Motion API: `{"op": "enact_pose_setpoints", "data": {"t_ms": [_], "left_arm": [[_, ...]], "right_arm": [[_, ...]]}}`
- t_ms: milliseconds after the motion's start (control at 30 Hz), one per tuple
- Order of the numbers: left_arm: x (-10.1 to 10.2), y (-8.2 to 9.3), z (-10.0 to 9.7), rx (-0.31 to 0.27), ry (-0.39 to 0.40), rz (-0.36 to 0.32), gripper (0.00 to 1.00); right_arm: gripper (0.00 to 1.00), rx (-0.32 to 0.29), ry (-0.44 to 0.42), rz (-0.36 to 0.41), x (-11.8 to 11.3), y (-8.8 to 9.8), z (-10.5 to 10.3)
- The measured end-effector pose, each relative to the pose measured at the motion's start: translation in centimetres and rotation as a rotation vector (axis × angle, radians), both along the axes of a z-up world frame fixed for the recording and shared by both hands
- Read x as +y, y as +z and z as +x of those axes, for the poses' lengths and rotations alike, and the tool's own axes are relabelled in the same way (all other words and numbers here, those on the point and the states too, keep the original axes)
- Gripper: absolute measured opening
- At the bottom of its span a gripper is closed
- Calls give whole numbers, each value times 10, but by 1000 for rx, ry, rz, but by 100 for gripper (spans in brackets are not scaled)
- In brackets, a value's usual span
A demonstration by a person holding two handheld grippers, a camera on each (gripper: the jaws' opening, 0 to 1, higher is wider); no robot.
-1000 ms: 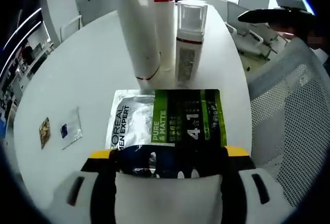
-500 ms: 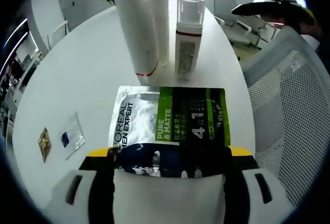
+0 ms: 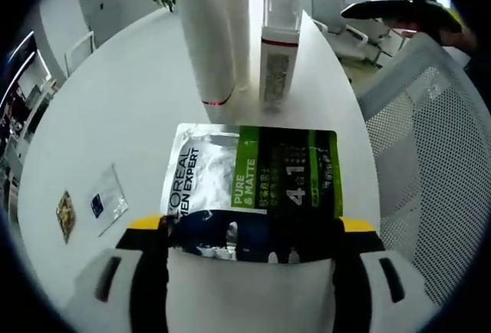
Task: Arrange the skincare products in the storage area until every visible bottle or jar stands upright without overlapping.
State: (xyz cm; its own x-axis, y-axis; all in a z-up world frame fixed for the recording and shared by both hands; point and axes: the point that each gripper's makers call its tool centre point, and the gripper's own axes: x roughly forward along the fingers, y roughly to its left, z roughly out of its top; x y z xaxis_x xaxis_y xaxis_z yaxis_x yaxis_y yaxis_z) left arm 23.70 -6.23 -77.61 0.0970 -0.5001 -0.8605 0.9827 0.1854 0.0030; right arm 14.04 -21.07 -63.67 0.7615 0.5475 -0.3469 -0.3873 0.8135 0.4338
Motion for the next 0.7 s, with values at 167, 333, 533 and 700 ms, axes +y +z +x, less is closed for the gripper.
{"op": "enact_pose_setpoints", "data": {"t_ms": [167, 333, 533, 700], "left_arm": [[2, -2, 3, 2, 6, 6, 86], [3, -2, 3, 7, 21, 9, 85], [3, 0, 2, -1, 19, 13, 86], [4, 4, 4, -27, 16, 10, 88]], "right_arm": [[100, 1, 3, 0, 2, -1, -1], [100, 1, 7, -6, 2, -1, -3], [100, 4, 2, -5, 2, -2, -6], [100, 6, 2, -6, 3, -2, -8]]}}
